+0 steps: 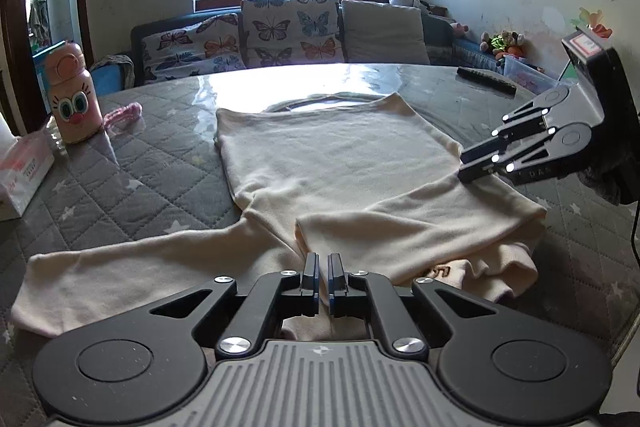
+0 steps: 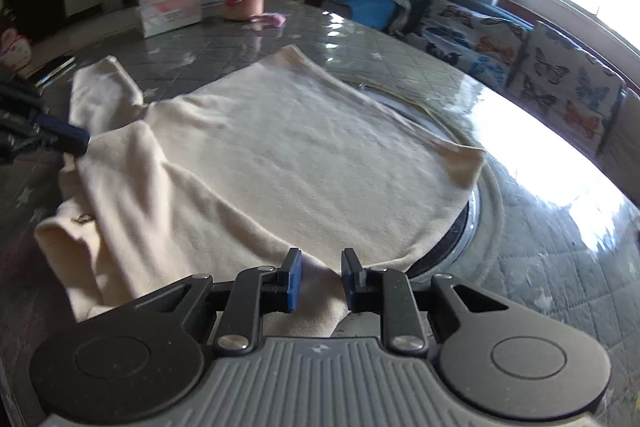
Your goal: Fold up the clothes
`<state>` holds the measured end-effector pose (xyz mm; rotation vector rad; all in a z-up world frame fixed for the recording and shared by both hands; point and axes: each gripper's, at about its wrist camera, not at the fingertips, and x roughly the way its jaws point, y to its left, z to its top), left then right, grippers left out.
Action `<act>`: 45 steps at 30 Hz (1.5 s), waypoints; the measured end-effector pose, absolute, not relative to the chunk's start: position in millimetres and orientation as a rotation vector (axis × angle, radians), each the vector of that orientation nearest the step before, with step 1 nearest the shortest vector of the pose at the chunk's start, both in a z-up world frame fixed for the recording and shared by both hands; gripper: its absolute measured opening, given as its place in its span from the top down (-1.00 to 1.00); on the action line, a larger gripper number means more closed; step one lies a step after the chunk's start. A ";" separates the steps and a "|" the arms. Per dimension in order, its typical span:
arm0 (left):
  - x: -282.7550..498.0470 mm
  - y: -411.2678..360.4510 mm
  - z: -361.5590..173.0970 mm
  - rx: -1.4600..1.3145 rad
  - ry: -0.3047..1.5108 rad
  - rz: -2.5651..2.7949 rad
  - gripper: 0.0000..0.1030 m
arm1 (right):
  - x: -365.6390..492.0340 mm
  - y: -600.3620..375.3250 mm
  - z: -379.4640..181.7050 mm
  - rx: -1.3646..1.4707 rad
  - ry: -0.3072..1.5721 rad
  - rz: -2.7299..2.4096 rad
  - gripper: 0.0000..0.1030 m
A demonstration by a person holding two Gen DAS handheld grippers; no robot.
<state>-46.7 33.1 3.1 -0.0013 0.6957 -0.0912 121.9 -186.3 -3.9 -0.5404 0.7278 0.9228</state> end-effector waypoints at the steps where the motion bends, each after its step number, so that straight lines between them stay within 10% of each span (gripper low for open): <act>1: -46.6 33.5 4.5 0.000 0.692 -0.089 0.87 | 122.7 -185.6 -5.1 -0.556 0.731 0.924 0.60; 7: -36.1 27.3 3.0 0.003 0.685 -0.111 0.35 | 127.3 -184.6 -5.7 -0.554 0.752 0.951 0.77; 16: -22.5 19.4 -12.7 0.048 0.718 -0.107 0.91 | 120.7 -197.7 3.5 -0.495 0.705 0.872 0.93; 45: -5.9 11.5 -12.6 0.052 0.689 -0.132 0.82 | 64.0 -237.2 2.7 -0.357 0.744 0.807 0.79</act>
